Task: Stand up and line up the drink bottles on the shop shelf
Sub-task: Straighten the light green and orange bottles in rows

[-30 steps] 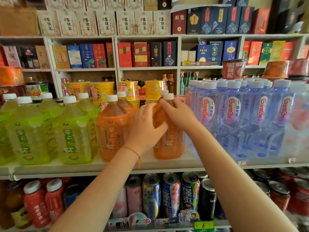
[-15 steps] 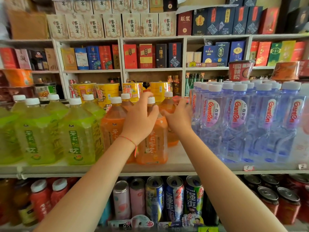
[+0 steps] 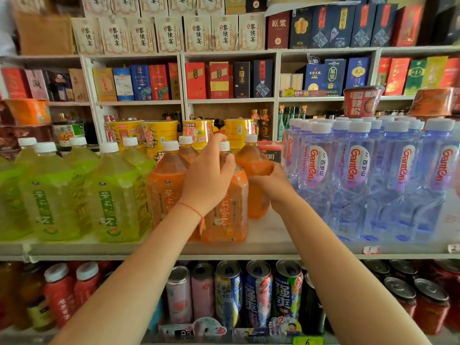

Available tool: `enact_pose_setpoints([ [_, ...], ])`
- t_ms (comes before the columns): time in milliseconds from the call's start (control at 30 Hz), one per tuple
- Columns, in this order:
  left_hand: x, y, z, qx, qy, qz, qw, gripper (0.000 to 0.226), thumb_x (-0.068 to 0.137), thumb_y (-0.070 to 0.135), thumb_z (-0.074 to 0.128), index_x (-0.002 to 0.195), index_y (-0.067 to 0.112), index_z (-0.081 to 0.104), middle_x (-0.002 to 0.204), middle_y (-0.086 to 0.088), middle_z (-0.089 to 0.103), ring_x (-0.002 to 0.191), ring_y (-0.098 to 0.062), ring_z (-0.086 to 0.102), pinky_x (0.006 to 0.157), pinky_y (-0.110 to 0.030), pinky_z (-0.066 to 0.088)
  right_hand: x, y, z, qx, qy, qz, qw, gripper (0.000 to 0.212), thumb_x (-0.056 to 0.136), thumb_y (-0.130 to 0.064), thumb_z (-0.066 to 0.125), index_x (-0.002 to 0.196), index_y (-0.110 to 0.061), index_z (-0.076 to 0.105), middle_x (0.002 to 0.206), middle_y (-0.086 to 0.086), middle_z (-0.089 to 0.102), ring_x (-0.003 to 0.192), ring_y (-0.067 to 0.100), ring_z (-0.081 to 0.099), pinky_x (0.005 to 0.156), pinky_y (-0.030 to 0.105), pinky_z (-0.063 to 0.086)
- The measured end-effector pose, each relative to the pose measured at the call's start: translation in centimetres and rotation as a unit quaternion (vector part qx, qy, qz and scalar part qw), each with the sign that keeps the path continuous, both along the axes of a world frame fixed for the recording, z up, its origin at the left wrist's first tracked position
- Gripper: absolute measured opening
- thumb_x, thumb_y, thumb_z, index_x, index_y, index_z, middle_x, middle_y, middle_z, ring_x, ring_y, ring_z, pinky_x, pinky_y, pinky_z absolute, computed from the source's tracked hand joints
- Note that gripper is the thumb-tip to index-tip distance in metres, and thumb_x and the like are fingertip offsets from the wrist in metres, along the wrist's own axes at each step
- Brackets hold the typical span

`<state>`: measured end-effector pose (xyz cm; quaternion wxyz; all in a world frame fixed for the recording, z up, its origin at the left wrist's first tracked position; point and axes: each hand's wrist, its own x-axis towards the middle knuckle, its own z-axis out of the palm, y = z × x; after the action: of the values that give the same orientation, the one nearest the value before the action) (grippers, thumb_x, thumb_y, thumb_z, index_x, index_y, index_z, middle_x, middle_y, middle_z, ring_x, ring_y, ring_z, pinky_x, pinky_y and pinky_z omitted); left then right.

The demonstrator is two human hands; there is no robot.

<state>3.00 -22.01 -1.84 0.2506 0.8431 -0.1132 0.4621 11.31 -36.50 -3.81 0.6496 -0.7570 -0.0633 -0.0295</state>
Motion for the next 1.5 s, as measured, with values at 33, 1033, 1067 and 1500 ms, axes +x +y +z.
enact_pose_setpoints([
  [33, 0.0, 0.0, 0.0, -0.001, -0.001, -0.006, 1.000, 0.031, 0.105, 0.025, 0.047, 0.134, 0.017, 0.045, 0.078, 0.013, 0.049, 0.062, -0.005, 0.051, 0.052, -0.019, 0.038, 0.0, -0.3, -0.1, 0.023, 0.009, 0.023, 0.999, 0.086, 0.078, -0.021, 0.085, 0.147, -0.022, 0.034, 0.130, -0.001, 0.053, 0.115, 0.023, 0.053, 0.086, 0.039, 0.047],
  [1033, 2.9, -3.4, -3.6, -0.601, 0.268, -0.189, 0.729, 0.056, 0.103, 0.056, 0.029, 0.107, 0.023, 0.074, 0.096, -0.005, 0.076, 0.101, -0.026, 0.068, 0.085, -0.039, 0.055, -4.6, 1.0, -0.2, 0.246, 0.089, 0.014, 0.965, 0.041, 0.103, -0.049, 0.038, 0.081, -0.028, 0.066, 0.071, -0.002, 0.071, 0.082, 0.018, 0.065, 0.078, 0.036, 0.052],
  [1067, 2.9, -3.4, -3.5, -0.599, 0.271, -0.188, 0.730, 0.056, 0.103, 0.057, 0.030, 0.107, 0.022, 0.074, 0.095, -0.005, 0.077, 0.102, -0.027, 0.068, 0.087, -0.040, 0.054, -4.8, 1.1, -0.1, 0.242, 0.092, 0.012, 0.966, 0.043, 0.103, -0.050, 0.037, 0.082, -0.028, 0.066, 0.076, -0.001, 0.071, 0.085, 0.019, 0.065, 0.086, 0.039, 0.052],
  [1500, -0.4, -3.9, -4.2, -0.591, 0.277, -0.203, 0.730, 0.063, 0.101, 0.064, 0.026, 0.094, 0.027, 0.077, 0.091, -0.005, 0.078, 0.098, -0.028, 0.070, 0.093, -0.049, 0.055, -7.1, 0.6, -0.6, 0.216, 0.099, 0.047, 0.970, 0.051, 0.101, -0.060, 0.033, 0.089, -0.027, 0.070, 0.079, 0.001, 0.075, 0.089, 0.022, 0.069, 0.083, 0.040, 0.054],
])
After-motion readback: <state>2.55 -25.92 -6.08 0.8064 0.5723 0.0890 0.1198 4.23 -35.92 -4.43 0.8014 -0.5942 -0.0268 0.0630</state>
